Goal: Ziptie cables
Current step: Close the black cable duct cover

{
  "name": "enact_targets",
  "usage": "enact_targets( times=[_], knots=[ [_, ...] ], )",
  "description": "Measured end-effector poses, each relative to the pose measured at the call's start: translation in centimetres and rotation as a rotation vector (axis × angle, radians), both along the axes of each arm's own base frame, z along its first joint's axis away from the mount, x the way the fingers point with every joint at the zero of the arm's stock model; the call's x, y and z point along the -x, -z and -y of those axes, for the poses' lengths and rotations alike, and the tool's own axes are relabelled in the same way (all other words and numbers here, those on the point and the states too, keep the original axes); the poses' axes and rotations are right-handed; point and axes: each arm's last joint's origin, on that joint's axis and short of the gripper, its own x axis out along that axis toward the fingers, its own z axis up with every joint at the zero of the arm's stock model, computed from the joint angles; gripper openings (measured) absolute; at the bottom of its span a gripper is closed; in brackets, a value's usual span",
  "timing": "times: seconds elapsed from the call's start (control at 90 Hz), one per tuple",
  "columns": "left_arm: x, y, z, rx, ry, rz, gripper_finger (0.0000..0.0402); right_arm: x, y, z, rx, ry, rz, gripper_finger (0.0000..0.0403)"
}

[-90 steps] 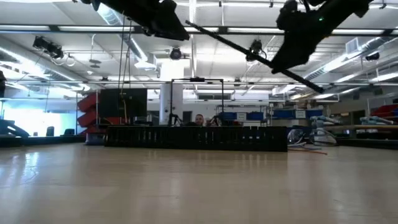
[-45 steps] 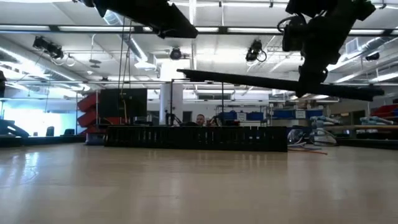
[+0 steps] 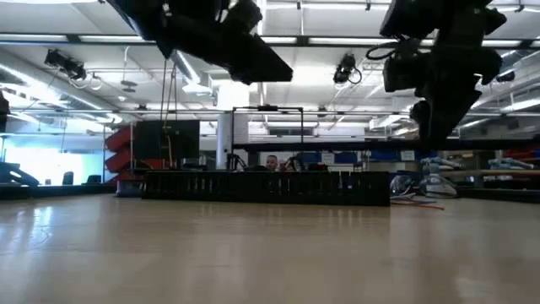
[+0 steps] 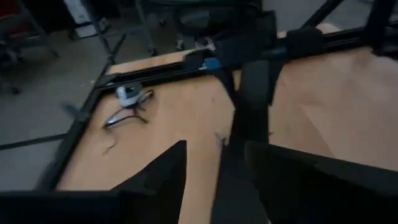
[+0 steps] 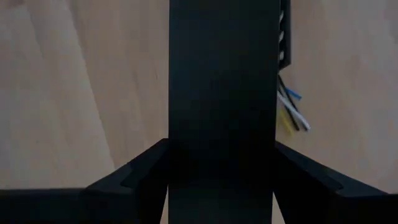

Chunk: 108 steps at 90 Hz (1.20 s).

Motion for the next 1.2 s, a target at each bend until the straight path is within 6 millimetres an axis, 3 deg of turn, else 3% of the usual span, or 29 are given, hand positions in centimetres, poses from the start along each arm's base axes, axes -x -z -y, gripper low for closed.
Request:
enact_targets(
  times=[0.267, 0.5, 1.2],
  knots=[
    [-2.9, 2.9, -0.6, 0.041, 0.035, -0.02, 0.0158, 0.8, 1.6, -0.2, 0.034, 0.005, -0.04, 0.0231],
    [-4.9, 4.0, -0.9, 0.072, 0.083, -0.041, 0.0158, 0.6, 2.1, -0.1, 0.065, 0.02, 0.006, 0.0232],
    [-5.6, 5.4, -0.8, 0.106, 0.147, -0.055, 0.0157, 1.1, 2.3, 0.4, 0.039, 0.046, -0.043, 0.0233]
  ],
)
